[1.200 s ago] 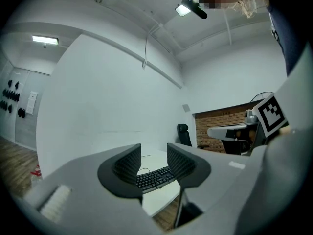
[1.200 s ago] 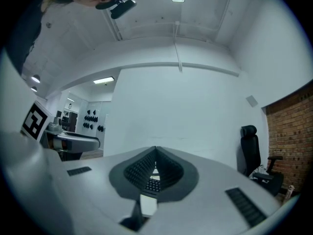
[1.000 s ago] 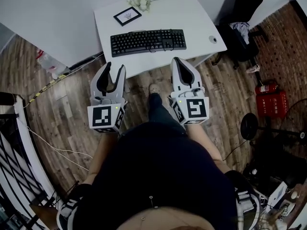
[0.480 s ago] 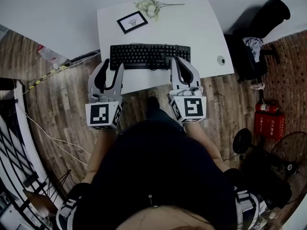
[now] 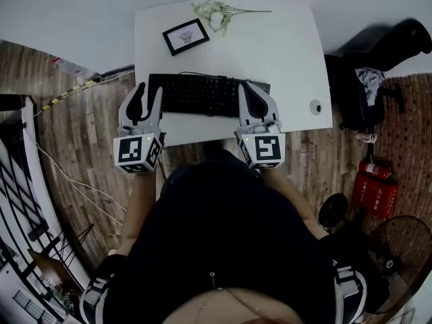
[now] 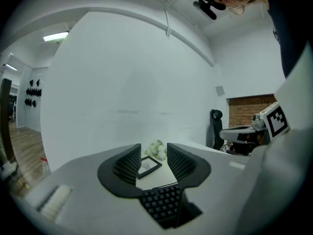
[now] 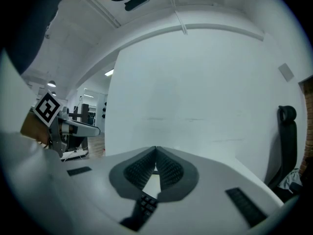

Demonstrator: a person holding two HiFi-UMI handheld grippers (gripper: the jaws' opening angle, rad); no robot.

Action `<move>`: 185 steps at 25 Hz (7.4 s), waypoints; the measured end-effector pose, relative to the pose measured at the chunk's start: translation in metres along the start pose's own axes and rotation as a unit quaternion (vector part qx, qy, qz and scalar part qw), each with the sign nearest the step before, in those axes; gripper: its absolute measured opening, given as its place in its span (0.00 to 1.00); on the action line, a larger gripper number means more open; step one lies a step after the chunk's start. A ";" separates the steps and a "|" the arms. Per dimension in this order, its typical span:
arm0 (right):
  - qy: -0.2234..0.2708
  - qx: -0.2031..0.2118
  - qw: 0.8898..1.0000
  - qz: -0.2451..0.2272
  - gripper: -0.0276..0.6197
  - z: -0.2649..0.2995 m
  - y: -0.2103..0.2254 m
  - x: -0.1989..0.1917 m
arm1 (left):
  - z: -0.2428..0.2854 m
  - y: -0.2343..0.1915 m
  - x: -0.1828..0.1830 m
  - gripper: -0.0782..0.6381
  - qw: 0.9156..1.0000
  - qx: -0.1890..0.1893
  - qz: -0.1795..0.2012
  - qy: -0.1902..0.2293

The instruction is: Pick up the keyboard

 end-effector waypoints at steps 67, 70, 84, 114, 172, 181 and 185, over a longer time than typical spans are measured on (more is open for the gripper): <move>-0.149 -0.120 0.981 0.032 0.06 0.001 0.037 -0.082 | 0.068 -0.117 -0.149 0.36 0.875 -0.109 -0.236 -0.409; -0.168 -0.131 0.976 0.045 0.06 -0.001 0.049 -0.092 | 0.069 -0.116 -0.148 0.36 0.876 -0.103 -0.230 -0.412; -0.327 -0.085 0.934 0.119 0.23 -0.009 0.102 -0.148 | 0.066 -0.108 -0.123 0.36 0.885 -0.094 -0.191 -0.413; -0.482 0.041 0.832 0.272 0.33 0.018 0.125 -0.187 | 0.057 -0.100 -0.101 0.36 0.894 -0.073 -0.167 -0.410; -0.116 -0.080 0.984 0.109 0.26 0.002 0.170 0.057 | 0.048 -0.064 0.096 0.35 0.998 -0.062 0.024 -0.009; -0.034 -0.080 0.993 0.077 0.26 -0.004 0.161 0.071 | 0.027 -0.061 0.105 0.35 0.996 -0.047 0.052 0.050; -0.012 -0.077 0.995 0.068 0.26 -0.004 0.160 0.071 | 0.021 -0.058 0.103 0.35 0.995 -0.038 0.060 0.066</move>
Point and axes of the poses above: the fingertips, and each gripper's own axes: z forward along the fingers, y to its right, x out of its top, the point moved 10 cm from there along -z, backward along the fingers, and after that the axes turned 9 degrees about -x, right-handed, at the moved point
